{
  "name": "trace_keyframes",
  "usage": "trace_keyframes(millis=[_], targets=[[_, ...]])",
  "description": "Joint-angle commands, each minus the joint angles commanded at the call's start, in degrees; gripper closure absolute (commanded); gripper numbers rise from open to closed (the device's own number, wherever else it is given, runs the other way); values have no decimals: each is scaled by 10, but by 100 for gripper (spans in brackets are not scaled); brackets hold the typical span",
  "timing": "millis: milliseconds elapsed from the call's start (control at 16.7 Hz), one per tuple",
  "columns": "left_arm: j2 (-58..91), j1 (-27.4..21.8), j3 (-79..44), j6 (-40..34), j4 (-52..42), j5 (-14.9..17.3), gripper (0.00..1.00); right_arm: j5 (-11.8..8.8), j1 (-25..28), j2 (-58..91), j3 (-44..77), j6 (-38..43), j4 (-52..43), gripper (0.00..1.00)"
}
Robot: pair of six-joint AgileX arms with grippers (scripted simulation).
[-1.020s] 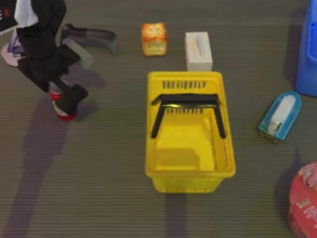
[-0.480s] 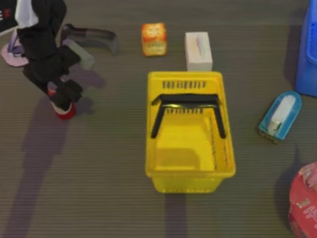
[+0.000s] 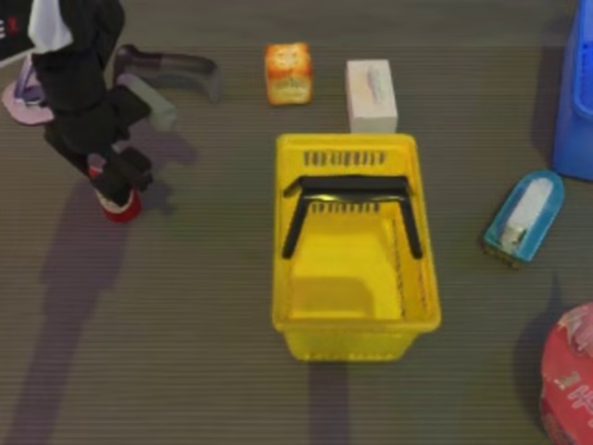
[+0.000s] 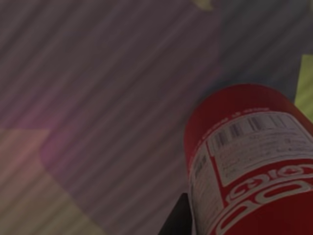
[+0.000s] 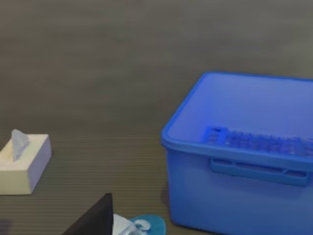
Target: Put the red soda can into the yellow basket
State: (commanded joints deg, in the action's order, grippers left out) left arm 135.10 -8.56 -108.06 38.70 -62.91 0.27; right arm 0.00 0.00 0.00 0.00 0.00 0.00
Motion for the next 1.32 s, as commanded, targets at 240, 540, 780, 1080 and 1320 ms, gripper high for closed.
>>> trace_keyframes(millis=[240, 540, 780, 1080, 1320], targets=[[0, 0, 0, 0, 0, 0, 100, 0, 0, 0, 0, 0, 0, 0], [-3, -3, 5, -4, 18, 14, 100, 0, 0, 0, 0, 0, 0, 0], [-12, -16, 36, -39, 126, 94, 100, 0, 0, 0, 0, 0, 0, 0], [-31, -39, 108, -124, 379, 260, 100, 0, 0, 0, 0, 0, 0, 0], [-53, -59, 184, -209, 619, 416, 100, 0, 0, 0, 0, 0, 0, 0]])
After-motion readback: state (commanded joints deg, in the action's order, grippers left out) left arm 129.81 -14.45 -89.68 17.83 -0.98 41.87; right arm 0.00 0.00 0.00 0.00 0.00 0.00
